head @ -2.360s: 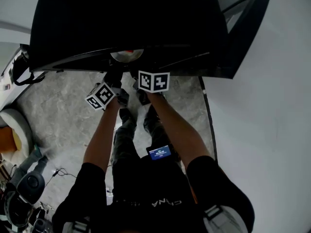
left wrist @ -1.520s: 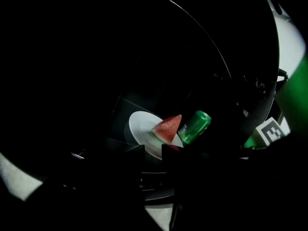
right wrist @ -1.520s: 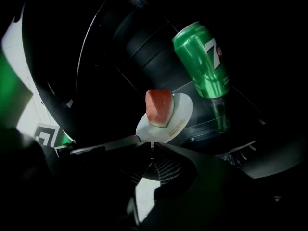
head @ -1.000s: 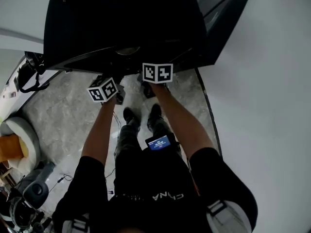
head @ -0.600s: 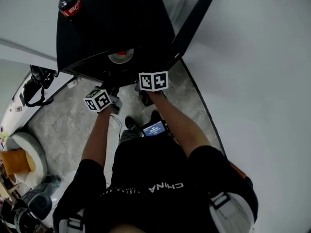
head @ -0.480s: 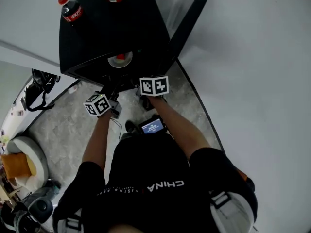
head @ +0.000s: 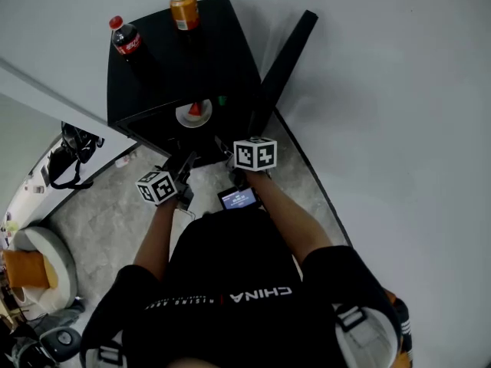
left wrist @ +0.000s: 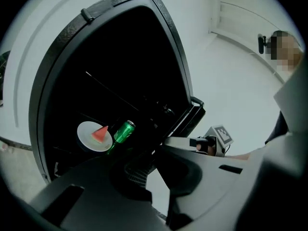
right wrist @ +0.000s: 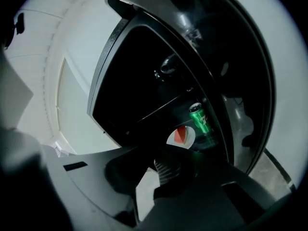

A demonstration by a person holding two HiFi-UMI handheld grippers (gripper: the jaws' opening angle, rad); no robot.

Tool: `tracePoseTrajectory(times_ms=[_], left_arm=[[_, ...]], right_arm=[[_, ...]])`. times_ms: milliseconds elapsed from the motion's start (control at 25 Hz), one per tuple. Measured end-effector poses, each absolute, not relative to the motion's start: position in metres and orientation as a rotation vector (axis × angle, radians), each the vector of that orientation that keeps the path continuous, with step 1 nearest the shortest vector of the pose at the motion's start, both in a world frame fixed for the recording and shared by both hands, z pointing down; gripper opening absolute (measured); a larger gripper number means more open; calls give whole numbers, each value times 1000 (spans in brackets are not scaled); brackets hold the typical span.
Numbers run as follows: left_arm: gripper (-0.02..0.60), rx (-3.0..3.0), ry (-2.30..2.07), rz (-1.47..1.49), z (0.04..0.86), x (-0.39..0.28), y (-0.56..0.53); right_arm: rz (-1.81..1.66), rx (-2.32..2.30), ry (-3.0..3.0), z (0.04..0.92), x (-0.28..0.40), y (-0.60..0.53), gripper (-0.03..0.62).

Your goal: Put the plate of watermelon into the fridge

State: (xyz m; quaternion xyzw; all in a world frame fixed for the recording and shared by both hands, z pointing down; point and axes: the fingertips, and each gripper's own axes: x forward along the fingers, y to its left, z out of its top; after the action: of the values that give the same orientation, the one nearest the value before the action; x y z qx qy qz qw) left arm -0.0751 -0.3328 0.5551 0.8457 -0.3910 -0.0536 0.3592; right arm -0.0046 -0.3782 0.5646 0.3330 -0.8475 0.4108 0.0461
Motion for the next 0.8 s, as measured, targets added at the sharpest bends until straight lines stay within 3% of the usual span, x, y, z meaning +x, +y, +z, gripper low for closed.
tracePoseTrajectory(times_ms=[800], left_arm=[[29,2040,-1174,-22,579,-48,-233]], right_arm=[[1255,880,-2513,594,42,-333,26]])
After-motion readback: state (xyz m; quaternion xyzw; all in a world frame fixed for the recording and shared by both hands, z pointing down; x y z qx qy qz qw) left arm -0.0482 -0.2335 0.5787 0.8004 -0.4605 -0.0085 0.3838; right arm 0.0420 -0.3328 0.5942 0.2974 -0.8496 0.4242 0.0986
